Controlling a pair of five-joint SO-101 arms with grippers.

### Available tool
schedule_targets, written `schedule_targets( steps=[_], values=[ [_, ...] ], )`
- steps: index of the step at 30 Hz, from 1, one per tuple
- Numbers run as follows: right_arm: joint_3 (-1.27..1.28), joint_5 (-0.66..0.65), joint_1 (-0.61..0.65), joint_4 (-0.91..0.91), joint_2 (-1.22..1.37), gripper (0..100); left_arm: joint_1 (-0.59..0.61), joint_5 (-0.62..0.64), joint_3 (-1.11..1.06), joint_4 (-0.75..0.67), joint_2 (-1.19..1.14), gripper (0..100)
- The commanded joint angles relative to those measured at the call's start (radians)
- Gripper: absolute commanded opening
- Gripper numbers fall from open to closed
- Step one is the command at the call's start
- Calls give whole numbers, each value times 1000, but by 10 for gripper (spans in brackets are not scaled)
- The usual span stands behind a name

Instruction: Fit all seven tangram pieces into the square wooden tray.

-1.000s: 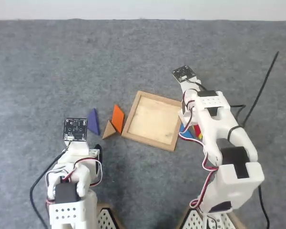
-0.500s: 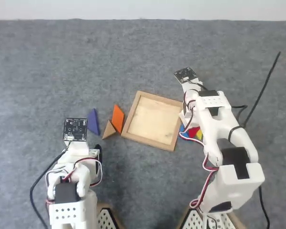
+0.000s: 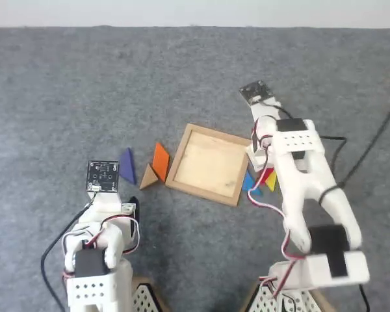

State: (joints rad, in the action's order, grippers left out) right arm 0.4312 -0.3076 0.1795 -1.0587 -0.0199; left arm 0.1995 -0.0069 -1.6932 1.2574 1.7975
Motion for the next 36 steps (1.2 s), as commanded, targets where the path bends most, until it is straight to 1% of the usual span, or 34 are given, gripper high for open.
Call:
schedule_targets(
  steps=[1, 2, 5, 9, 11, 13, 17, 20, 26, 28, 32, 34, 36],
  values=[
    [-15, 14, 10, -35, -160, 148, 2, 8, 8, 3, 18, 151],
    [-15, 29, 12, -31, -174, 148, 2, 8, 8, 3, 18, 151],
    [-17, 133, 47, -27, -183, 148, 2, 8, 8, 3, 18, 151],
    [-17, 253, 179, -27, -183, 147, 2, 8, 8, 3, 18, 151],
    [-18, 295, 251, -15, -183, 147, 2, 8, 8, 3, 18, 151],
    [-18, 318, 292, 19, -173, 147, 2, 8, 8, 3, 18, 151],
    [-34, 362, 378, 82, -87, 149, 2, 8, 8, 3, 18, 151],
    [-121, 431, 441, 85, 33, 150, 2, 8, 8, 3, 18, 151],
    [-374, 605, 458, -16, 269, 151, 2, 8, 8, 3, 18, 151],
    [-428, 628, 458, -31, 311, 151, 2, 8, 8, 3, 18, 151],
    [-439, 628, 463, -13, 331, 160, 2, 8, 8, 3, 18, 151],
    [-437, 624, 473, -13, 332, 206, 2, 8, 8, 3, 18, 151],
    [-437, 624, 476, -16, 334, 277, 2, 8, 8, 3, 18, 151]
  ],
)
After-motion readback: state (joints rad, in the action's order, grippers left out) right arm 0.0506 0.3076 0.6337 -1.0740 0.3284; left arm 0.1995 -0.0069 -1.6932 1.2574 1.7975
